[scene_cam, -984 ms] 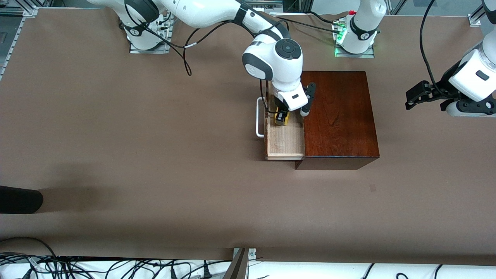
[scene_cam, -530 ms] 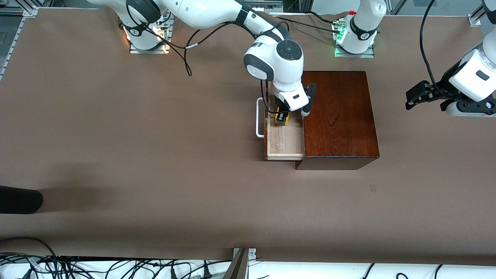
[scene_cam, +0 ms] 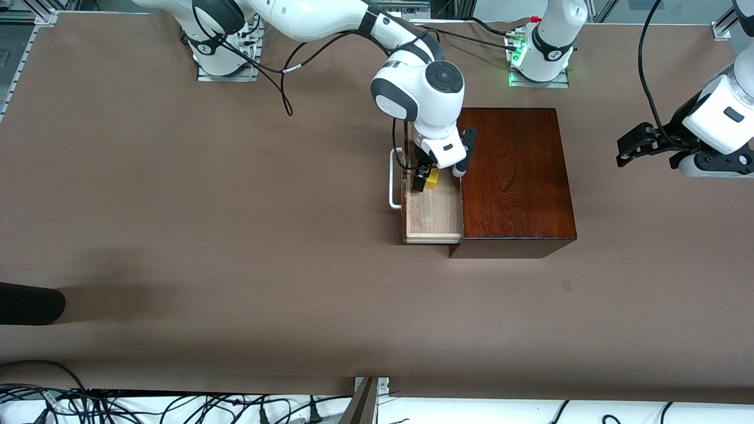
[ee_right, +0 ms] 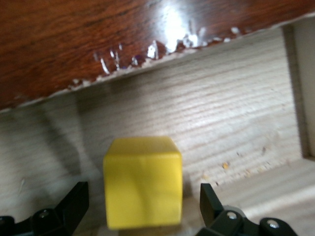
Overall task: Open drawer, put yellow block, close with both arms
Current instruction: 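Lower the cube into the drawer and open the right gripper, then withdraw the right gripper to rest while the left gripper reaches the drawer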
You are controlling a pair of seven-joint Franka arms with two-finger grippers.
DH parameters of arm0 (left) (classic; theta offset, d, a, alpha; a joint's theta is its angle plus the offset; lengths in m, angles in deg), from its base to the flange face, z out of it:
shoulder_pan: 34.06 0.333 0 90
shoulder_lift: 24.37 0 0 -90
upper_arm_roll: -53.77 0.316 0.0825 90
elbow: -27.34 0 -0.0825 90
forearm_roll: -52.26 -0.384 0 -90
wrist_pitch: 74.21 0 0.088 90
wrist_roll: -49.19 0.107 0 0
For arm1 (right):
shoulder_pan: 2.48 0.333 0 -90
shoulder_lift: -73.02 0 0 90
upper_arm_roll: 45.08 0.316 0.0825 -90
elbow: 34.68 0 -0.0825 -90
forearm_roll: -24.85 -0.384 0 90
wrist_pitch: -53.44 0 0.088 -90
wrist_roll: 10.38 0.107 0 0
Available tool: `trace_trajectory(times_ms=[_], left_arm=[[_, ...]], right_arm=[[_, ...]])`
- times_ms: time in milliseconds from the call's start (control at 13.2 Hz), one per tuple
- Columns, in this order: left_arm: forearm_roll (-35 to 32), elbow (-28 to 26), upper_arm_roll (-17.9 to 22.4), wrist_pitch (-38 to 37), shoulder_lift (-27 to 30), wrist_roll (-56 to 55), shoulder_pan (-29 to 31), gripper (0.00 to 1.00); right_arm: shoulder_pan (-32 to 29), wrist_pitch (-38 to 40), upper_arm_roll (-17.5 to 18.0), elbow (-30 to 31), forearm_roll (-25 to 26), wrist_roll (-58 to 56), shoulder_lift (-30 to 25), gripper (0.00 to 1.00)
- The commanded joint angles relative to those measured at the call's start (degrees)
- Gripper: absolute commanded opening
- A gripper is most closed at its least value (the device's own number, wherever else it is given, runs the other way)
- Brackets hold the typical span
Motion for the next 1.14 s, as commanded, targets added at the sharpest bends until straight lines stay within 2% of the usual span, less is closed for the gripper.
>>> trace_trajectory(times_ms=[0,454,681,832,1059], left_arm=[[0.6,1.8,0.0,-0.6,-0.9,0.6,0.2,1.0],[0.6,1.9,0.1,-0.5,-1.3,0.6,0.5,1.0],[0.5,2.2,0.2,-0.5,-1.5,0.5,0.4,1.0],[0.8,2.3,0.6,-0.5,-1.5,0.6,0.9,1.0],[0.6,2.4,0.1,-0.5,-1.6,0.5,0.8,1.0]], right_arm=[[0.6,3.6,-0.3,-0.5,0.6,-0.7,-3.0,1.0],[-0.7,10.2,0.1,-0.5,0.0,-1.4,-9.7,1.0],[-4.1,14.6,0.1,-0.4,-0.2,-1.9,-14.0,1.0],[-8.1,16.4,0.0,-0.3,-3.7,-2.8,-16.0,1.0],[-12.0,19.2,-0.7,-0.2,-4.2,-2.8,-17.6,1.0]])
